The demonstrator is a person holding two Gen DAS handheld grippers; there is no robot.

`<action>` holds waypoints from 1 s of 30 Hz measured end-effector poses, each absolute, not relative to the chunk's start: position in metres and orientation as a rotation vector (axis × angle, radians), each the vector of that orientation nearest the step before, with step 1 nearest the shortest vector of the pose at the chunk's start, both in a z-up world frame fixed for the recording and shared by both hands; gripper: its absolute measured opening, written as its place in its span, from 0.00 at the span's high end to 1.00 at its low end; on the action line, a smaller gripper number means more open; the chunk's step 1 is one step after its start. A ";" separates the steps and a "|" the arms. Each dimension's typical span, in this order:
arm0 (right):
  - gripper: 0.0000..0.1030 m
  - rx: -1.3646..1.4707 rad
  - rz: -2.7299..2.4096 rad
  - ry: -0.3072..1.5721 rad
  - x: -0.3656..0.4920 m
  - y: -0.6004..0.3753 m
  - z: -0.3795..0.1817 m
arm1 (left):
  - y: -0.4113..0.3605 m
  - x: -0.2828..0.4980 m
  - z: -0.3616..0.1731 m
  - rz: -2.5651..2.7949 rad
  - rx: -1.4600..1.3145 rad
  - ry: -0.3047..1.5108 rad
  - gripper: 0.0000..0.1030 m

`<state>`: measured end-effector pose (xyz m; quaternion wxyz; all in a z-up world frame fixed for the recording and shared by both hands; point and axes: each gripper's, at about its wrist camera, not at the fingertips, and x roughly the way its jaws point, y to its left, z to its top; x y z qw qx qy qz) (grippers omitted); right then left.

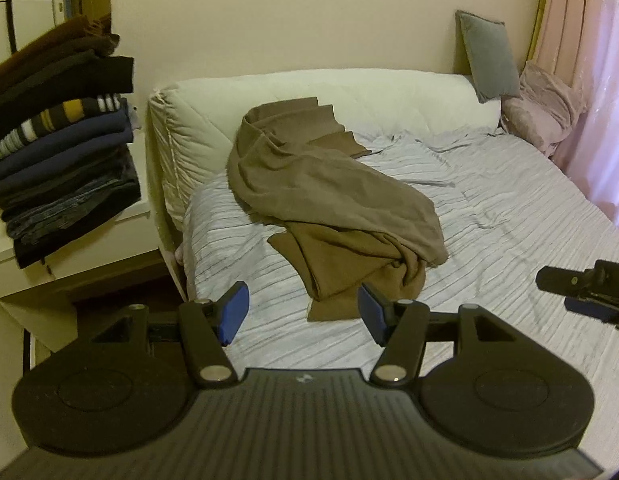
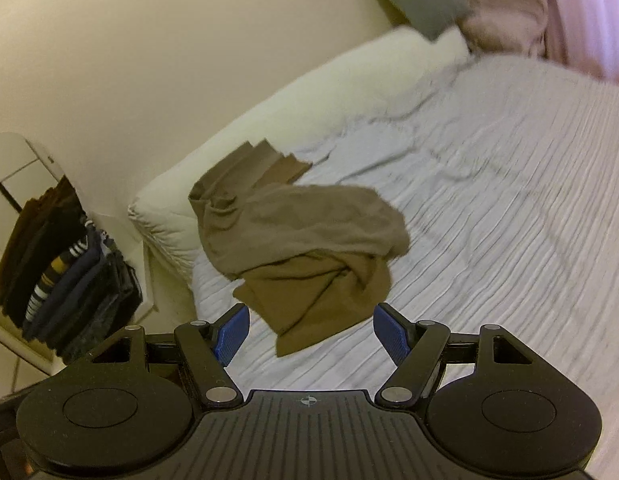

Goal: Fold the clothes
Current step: 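Reach both grippers into the olive garment and close on its fabric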

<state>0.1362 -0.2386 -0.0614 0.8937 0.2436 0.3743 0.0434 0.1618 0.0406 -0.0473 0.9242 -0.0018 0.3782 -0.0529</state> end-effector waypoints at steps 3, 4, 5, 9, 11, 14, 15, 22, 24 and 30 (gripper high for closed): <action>0.30 0.553 0.068 0.815 0.164 -0.237 -0.074 | 0.046 0.189 -0.054 -0.131 0.000 0.791 0.45; 0.30 0.566 0.055 0.821 0.170 -0.237 -0.077 | 0.048 0.198 -0.055 -0.139 0.003 0.794 0.45; 0.30 0.580 0.042 0.828 0.177 -0.238 -0.081 | 0.050 0.207 -0.057 -0.146 0.004 0.796 0.45; 0.30 0.630 -0.008 0.855 0.208 -0.239 -0.092 | 0.057 0.250 -0.060 -0.170 -0.009 0.808 0.46; 0.30 0.646 -0.029 0.858 0.226 -0.238 -0.095 | 0.059 0.273 -0.062 -0.183 -0.003 0.813 0.46; 0.30 0.673 -0.060 0.860 0.254 -0.236 -0.099 | 0.060 0.306 -0.065 -0.205 0.020 0.810 0.46; 0.30 0.688 -0.071 0.860 0.265 -0.236 -0.102 | 0.060 0.317 -0.066 -0.209 0.025 0.813 0.46; 0.31 0.828 -0.142 0.883 0.340 -0.241 -0.130 | 0.062 0.401 -0.088 -0.235 0.035 0.861 0.46; 0.31 0.860 -0.164 0.896 0.360 -0.244 -0.140 | 0.062 0.425 -0.096 -0.236 0.041 0.875 0.46; 0.31 0.952 -0.227 0.923 0.413 -0.254 -0.174 | 0.058 0.492 -0.124 -0.242 0.029 0.920 0.46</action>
